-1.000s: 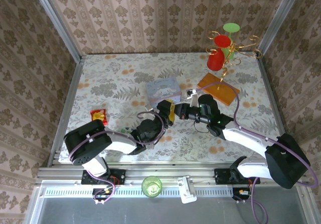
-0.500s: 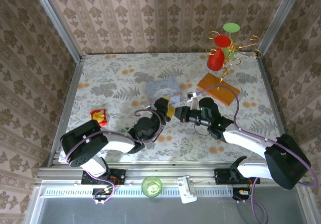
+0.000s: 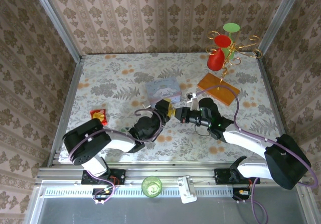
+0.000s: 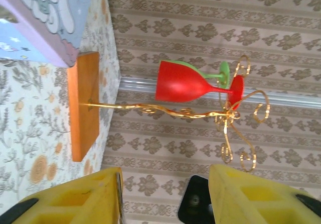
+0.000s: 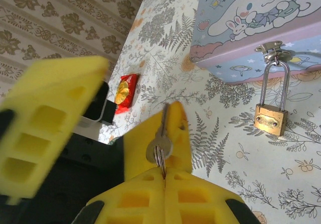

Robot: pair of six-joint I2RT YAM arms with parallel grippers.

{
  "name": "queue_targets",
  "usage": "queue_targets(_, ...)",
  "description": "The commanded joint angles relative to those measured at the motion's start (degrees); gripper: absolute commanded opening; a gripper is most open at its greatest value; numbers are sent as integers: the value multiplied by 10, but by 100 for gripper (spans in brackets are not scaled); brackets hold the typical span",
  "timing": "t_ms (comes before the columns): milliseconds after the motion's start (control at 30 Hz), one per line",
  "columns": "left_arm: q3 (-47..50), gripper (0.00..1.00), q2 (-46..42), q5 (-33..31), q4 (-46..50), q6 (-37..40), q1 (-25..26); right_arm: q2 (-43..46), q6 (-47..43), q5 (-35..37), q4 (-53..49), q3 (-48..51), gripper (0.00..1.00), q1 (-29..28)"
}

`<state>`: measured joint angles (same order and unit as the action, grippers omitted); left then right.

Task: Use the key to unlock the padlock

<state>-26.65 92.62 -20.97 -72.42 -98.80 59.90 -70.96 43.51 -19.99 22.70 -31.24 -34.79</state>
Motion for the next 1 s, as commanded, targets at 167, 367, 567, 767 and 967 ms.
queue_targets(167, -13, 32, 23, 26, -13, 8, -6, 25, -7, -8, -15, -4, 0, -5)
queue_targets(367, -11, 21, 19, 26, -14, 16, -7, 19, -12, -8, -16, 2, 0, -5)
queue_targets(567, -11, 13, 17, 28, -13, 22, -8, 18, -9, -5, -11, 4, 0, -5)
queue_targets(767, -4, 0, 2, 33, -12, 57, -20, 29, -18, -5, -14, 8, 0, -5)
queue_targets(967, -24, 0, -86, 75, 130, 190, -38, 77, -102, 4, -60, 5, 70, 7)
